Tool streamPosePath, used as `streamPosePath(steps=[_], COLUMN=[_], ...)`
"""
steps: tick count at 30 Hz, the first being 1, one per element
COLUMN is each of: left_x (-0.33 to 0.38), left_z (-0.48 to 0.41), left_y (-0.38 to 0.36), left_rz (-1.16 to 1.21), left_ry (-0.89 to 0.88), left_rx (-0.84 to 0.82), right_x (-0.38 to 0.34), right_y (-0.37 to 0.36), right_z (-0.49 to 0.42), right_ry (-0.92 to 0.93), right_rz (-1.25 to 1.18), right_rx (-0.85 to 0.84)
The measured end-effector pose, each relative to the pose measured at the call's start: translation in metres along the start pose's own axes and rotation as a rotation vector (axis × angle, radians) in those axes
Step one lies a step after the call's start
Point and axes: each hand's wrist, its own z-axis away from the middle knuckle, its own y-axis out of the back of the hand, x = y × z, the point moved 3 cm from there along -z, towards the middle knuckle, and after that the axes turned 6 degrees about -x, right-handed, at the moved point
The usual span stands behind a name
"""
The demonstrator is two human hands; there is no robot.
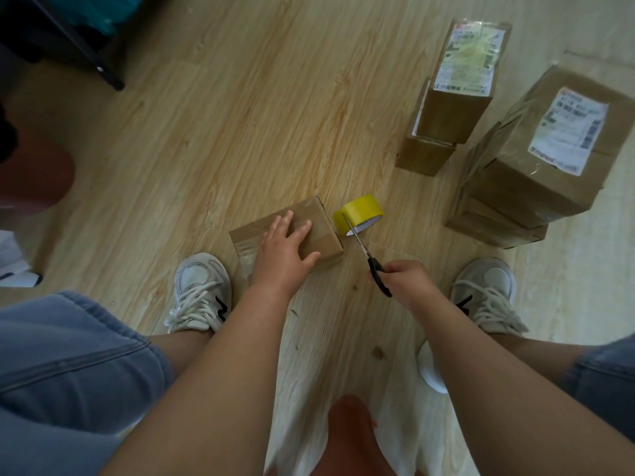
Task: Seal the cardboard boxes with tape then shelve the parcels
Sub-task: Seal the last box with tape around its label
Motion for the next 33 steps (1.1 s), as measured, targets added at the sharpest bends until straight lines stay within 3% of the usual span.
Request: streamPosePath(steps=[11,17,21,27,30,33], left_x=[0.004,0.014,0.012,0.032,0.049,0.060], left_z=[-0.005,-0.020,-0.023,-0.044,-0.068,-0.091], left_y=[0.005,0.012,0.010,0.018,0.020,0.015], left_rz=[-0.065,-0.129,-0.170,-0.173,-0.202,-0.226], left_ry=[0.028,0.017,0.006,-0.086,-0.120,-0.081], left_rx=[0.062,0.075,-0.015,-0.004,-0.098,-0.318], right_x=[-0.008,-0.019,-0.016,-0.004,0.001,0.006], right_y=[0.010,0.026,0.019,0.021,0.023,0.025], right_z=[0.006,0.008,0.010,0.006,0.003,-0.001], right_ry=[-0.055,0.083,0.057,0.024,-0.018,-0.059], right_rz=[-0.188,-0.113,-0.045,-0.151,-0.245,-0.235], right_rx=[0.035,-0.120,-0.267,-0.260,-0.159,-0.135])
